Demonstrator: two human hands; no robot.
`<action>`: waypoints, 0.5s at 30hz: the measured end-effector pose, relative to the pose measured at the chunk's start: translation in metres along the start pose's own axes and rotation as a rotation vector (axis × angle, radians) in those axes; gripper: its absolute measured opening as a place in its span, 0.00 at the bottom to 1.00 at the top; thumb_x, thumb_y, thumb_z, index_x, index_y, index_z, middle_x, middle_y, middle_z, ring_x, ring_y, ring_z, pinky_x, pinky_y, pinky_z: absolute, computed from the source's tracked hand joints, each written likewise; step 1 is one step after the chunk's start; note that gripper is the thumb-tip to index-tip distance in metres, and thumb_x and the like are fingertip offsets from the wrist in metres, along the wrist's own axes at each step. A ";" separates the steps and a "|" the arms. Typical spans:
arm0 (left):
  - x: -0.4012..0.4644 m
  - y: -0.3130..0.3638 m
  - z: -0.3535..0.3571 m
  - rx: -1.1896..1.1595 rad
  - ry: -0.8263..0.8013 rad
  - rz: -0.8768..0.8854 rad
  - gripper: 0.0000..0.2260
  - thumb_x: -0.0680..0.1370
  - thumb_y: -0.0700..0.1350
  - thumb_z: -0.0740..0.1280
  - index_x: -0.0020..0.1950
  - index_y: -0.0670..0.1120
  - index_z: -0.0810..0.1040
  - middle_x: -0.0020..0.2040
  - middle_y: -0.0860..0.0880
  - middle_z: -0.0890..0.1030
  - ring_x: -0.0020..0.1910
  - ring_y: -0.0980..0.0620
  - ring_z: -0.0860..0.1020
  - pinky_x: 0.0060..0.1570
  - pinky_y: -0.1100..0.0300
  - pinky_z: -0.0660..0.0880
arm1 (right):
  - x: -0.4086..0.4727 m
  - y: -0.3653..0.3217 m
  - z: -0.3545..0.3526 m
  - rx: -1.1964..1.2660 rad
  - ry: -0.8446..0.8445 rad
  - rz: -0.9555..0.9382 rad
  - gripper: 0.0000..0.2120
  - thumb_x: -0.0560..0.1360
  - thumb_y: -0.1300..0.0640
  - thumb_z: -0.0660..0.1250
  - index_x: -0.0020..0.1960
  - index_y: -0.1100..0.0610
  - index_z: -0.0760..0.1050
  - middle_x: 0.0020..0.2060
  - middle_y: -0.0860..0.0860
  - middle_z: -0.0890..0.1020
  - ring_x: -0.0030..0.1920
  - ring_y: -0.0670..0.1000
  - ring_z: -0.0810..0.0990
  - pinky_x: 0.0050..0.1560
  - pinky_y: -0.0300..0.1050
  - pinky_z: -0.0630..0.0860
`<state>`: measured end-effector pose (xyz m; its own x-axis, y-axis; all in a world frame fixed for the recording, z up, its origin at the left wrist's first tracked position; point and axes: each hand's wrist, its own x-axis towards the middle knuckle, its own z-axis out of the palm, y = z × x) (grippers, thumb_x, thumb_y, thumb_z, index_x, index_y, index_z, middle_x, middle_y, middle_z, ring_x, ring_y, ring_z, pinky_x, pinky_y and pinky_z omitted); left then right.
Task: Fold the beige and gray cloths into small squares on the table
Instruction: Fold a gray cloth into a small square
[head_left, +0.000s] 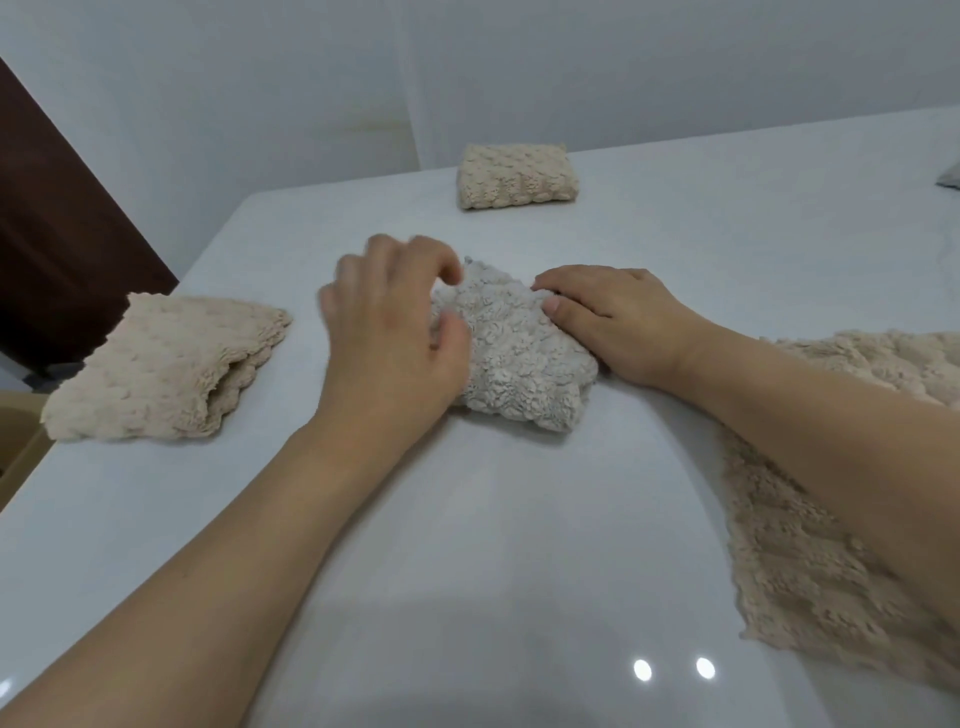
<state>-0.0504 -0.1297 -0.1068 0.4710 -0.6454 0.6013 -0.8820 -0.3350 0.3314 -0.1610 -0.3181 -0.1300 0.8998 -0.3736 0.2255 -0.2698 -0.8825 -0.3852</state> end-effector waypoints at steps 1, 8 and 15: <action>-0.002 0.009 -0.001 -0.066 -0.025 0.098 0.06 0.74 0.42 0.64 0.50 0.46 0.75 0.47 0.50 0.71 0.48 0.47 0.69 0.50 0.51 0.64 | 0.000 0.000 0.000 0.004 0.006 -0.001 0.17 0.83 0.46 0.51 0.66 0.48 0.71 0.65 0.43 0.75 0.67 0.46 0.70 0.70 0.54 0.61; -0.025 0.044 0.020 -0.124 -0.137 0.150 0.15 0.74 0.59 0.64 0.38 0.48 0.72 0.40 0.52 0.71 0.42 0.51 0.70 0.47 0.56 0.67 | 0.004 0.002 0.003 -0.075 -0.017 0.020 0.18 0.82 0.46 0.50 0.69 0.47 0.68 0.69 0.42 0.71 0.70 0.44 0.66 0.70 0.51 0.58; -0.026 0.050 0.021 0.056 -0.159 0.087 0.12 0.69 0.56 0.63 0.42 0.49 0.68 0.39 0.53 0.70 0.40 0.49 0.69 0.43 0.49 0.72 | 0.004 0.001 0.003 -0.063 -0.020 0.022 0.18 0.82 0.46 0.50 0.68 0.46 0.69 0.68 0.41 0.71 0.70 0.45 0.66 0.69 0.50 0.57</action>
<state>-0.1070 -0.1442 -0.1215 0.3892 -0.7723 0.5021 -0.9207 -0.3083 0.2394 -0.1564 -0.3196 -0.1318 0.8998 -0.3879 0.1998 -0.3100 -0.8905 -0.3331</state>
